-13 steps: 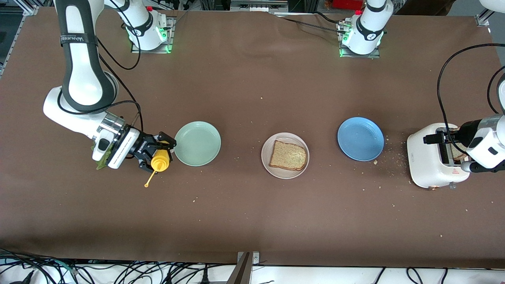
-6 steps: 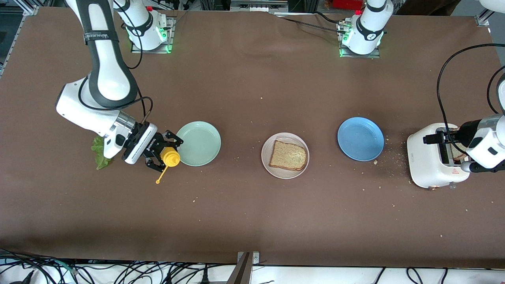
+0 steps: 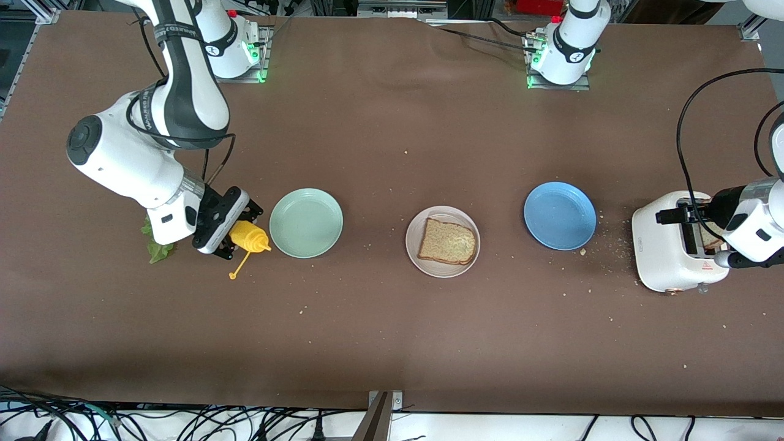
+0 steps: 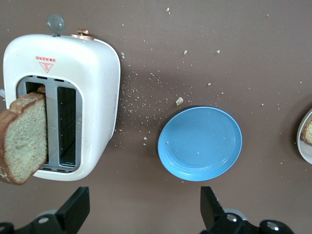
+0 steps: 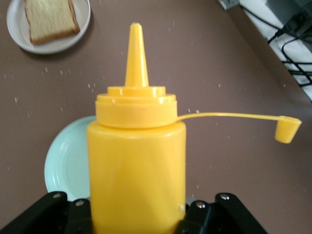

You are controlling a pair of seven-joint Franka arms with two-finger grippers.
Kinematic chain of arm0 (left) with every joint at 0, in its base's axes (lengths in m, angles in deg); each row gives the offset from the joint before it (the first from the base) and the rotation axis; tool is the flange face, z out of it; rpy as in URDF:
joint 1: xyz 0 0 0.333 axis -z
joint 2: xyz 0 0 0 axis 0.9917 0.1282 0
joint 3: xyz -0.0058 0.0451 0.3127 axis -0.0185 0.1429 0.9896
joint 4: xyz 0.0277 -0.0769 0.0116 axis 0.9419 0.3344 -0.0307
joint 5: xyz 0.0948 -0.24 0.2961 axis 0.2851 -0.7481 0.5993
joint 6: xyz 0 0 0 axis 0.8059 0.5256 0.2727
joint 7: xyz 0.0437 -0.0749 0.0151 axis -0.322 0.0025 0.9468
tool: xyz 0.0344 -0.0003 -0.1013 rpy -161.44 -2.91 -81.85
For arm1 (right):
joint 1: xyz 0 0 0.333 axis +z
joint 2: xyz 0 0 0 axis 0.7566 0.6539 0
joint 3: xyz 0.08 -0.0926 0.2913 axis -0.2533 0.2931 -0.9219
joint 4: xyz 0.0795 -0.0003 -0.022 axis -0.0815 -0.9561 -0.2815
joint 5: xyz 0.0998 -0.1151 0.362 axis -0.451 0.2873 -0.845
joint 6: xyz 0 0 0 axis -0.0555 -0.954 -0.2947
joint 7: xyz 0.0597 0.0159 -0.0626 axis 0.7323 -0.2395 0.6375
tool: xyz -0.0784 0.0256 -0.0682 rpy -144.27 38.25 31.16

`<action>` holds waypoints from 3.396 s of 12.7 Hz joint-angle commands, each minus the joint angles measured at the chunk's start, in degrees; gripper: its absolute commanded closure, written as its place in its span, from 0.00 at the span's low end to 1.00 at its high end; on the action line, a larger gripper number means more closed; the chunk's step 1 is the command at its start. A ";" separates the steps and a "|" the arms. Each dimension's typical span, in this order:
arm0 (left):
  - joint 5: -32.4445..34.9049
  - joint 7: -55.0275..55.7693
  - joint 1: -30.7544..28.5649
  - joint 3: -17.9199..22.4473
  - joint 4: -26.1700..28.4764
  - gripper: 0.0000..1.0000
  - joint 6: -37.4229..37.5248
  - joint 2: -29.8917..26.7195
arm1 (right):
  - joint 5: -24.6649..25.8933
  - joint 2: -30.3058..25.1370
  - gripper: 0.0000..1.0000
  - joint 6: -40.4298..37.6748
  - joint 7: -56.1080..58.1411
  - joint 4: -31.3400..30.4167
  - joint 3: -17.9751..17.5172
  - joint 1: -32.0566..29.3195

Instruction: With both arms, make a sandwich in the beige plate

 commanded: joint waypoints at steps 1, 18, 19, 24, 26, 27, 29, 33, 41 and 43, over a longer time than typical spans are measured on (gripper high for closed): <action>1.92 1.66 0.68 -0.26 0.68 0.00 0.48 -0.72 | 10.02 0.10 1.00 -4.84 -4.88 3.69 -0.44 0.00; 1.92 2.80 1.12 -0.52 0.68 0.00 0.48 -0.63 | 46.25 20.65 1.00 -16.37 -29.24 30.58 -16.17 8.43; 1.92 2.89 1.12 -0.52 0.68 0.00 0.48 -0.63 | 47.49 22.32 1.00 -17.07 -29.24 31.99 -16.35 8.61; 1.92 2.98 1.12 -0.52 0.68 0.00 0.48 -0.63 | 52.06 29.27 1.00 -17.43 -29.50 36.22 -16.53 11.24; 1.92 2.98 1.12 -0.52 0.68 0.00 0.48 -0.63 | 52.51 32.08 1.00 -17.43 -30.20 37.80 -16.09 12.47; 1.92 2.98 1.12 -0.52 0.68 0.00 0.48 -0.63 | 53.29 32.88 1.00 -17.43 -32.21 38.07 -16.09 13.00; 1.92 2.98 1.12 -0.52 0.68 0.00 0.48 -0.63 | 55.05 34.54 1.00 -16.64 -36.51 38.24 -16.09 13.97; 1.92 2.98 1.12 -0.52 0.68 0.00 0.48 -0.63 | 55.67 38.41 1.00 -15.32 -40.92 40.44 -16.09 15.64; 1.92 2.98 1.12 -0.52 0.77 0.00 0.48 -0.63 | 55.76 39.13 1.00 -11.18 -45.51 40.53 -15.30 15.47; 1.92 3.07 1.12 -0.52 0.77 0.00 0.48 -0.55 | 53.40 35.89 1.00 -11.71 -41.49 40.01 -14.78 14.33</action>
